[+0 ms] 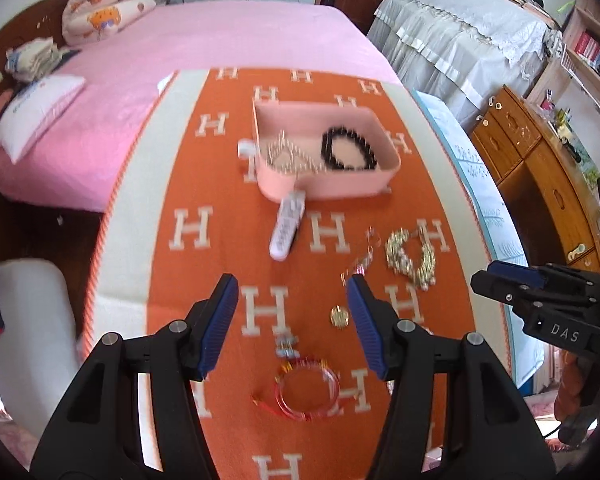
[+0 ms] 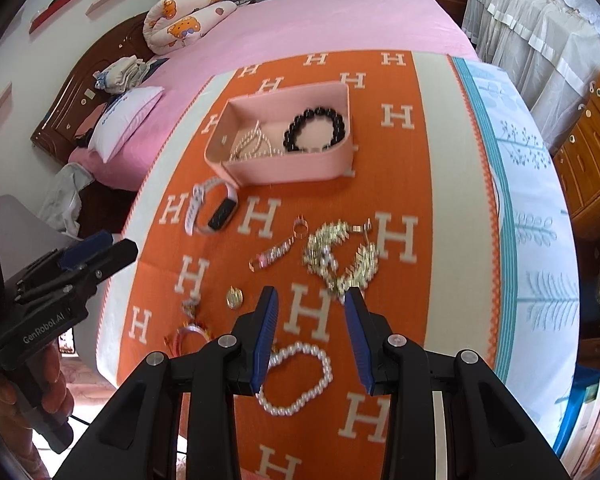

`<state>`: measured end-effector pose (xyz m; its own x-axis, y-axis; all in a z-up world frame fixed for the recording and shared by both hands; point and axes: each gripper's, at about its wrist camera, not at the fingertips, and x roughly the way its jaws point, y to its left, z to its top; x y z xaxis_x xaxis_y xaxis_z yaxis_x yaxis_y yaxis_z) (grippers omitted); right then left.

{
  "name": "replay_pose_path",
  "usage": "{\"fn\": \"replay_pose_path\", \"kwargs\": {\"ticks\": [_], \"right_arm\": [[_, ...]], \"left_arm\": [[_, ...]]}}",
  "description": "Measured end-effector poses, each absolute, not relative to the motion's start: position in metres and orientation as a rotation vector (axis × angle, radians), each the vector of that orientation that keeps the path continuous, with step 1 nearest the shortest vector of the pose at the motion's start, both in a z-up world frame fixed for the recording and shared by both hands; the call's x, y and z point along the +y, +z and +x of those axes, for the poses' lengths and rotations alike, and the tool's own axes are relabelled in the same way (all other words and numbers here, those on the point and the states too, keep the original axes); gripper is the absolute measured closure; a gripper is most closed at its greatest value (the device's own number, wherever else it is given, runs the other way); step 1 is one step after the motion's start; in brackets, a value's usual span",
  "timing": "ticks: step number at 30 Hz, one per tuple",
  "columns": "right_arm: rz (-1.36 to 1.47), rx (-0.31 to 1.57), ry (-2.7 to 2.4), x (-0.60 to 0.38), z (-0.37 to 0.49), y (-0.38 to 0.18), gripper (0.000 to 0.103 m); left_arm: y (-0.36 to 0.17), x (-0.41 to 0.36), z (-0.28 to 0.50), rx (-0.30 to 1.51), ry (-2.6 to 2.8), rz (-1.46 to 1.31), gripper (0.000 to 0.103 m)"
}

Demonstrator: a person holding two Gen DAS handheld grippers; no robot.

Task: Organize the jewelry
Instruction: 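Move both tools back toward the remaining jewelry on the blanket, then grasp the red bangle with the left tool while the right tool grasps the pearl bracelet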

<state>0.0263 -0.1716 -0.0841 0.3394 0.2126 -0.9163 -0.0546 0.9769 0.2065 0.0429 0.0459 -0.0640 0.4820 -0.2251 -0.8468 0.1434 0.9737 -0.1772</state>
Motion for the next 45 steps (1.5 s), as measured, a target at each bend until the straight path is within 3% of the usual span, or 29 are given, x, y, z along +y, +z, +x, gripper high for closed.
{"fn": "replay_pose_path", "kwargs": {"ticks": [19, 28, 33, 35, 41, 43, 45], "right_arm": [[0.205, 1.438, 0.200, -0.167, -0.020, -0.180, 0.072], [0.069, 1.427, 0.168, -0.141, -0.018, -0.185, 0.081], [-0.077, 1.382, 0.159, -0.124, -0.019, -0.184, 0.096], [-0.062, 1.380, 0.160, -0.126, -0.019, -0.183, 0.096], [0.024, 1.389, 0.144, -0.149, -0.020, -0.182, 0.096], [0.049, 1.393, 0.138, -0.154, -0.020, -0.182, 0.096], [0.072, 1.396, 0.132, -0.159, -0.020, -0.180, 0.096]], "left_arm": [[-0.149, 0.056, 0.002, 1.212, -0.112, -0.095, 0.049], [-0.159, 0.060, 0.002, 1.239, -0.098, -0.093, 0.049], [-0.161, 0.060, 0.003, 1.250, -0.099, -0.083, 0.049], [-0.162, 0.057, 0.004, 1.255, -0.106, -0.071, 0.049], [-0.168, 0.044, 0.006, 1.279, -0.147, -0.007, 0.072], [-0.169, 0.040, 0.006, 1.286, -0.153, 0.009, 0.076], [-0.169, 0.036, 0.007, 1.290, -0.164, 0.022, 0.088]]}}
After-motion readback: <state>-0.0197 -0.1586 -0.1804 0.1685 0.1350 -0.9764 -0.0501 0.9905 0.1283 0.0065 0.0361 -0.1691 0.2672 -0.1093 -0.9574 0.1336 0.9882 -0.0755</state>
